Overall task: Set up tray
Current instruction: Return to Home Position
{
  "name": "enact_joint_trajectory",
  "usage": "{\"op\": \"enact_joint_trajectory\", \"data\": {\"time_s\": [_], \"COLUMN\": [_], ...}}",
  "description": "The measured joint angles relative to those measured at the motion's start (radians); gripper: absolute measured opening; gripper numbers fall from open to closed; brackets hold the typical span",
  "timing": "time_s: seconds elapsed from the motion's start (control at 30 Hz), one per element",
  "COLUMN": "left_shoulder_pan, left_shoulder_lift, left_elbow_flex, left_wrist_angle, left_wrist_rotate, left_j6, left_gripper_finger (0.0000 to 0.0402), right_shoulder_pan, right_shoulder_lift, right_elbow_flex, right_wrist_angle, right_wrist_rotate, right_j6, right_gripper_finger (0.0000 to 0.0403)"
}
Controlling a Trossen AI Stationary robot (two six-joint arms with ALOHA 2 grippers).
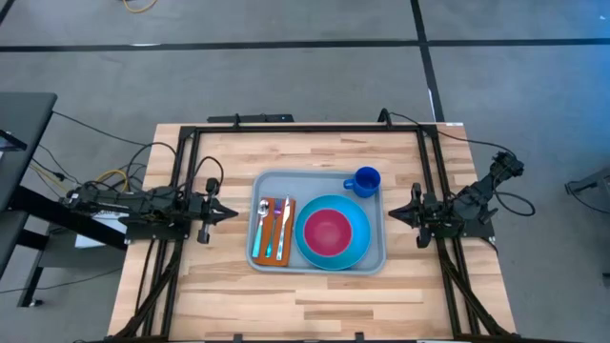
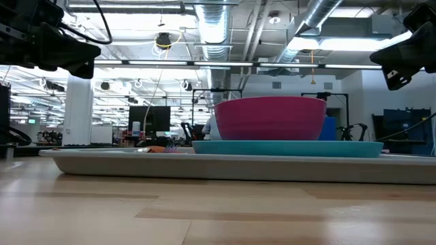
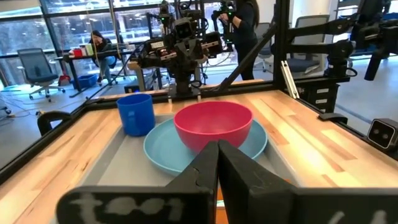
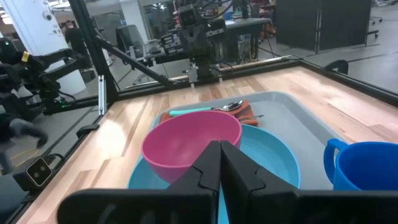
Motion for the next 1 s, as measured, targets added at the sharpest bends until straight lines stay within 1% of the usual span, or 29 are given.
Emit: {"op": "enact_joint_trajectory", "data": {"time_s": [1.0], "left_shoulder_pan": [0.000], "left_shoulder_lift": [0.000], "left_elbow_flex": [0.000], "left_wrist_angle": [-0.005], "left_wrist_rotate": [-0.002], "left_j6": [-0.016], "left_gripper_finger": [0.0000], "right_shoulder_pan": [0.000], "right_shoulder_lift": [0.000], "right_elbow_flex": [0.000], "right_wrist_angle": [0.000], "right_wrist_rotate": [0.000], "right_j6": [0.000], "right_gripper_finger": [0.0000]}}
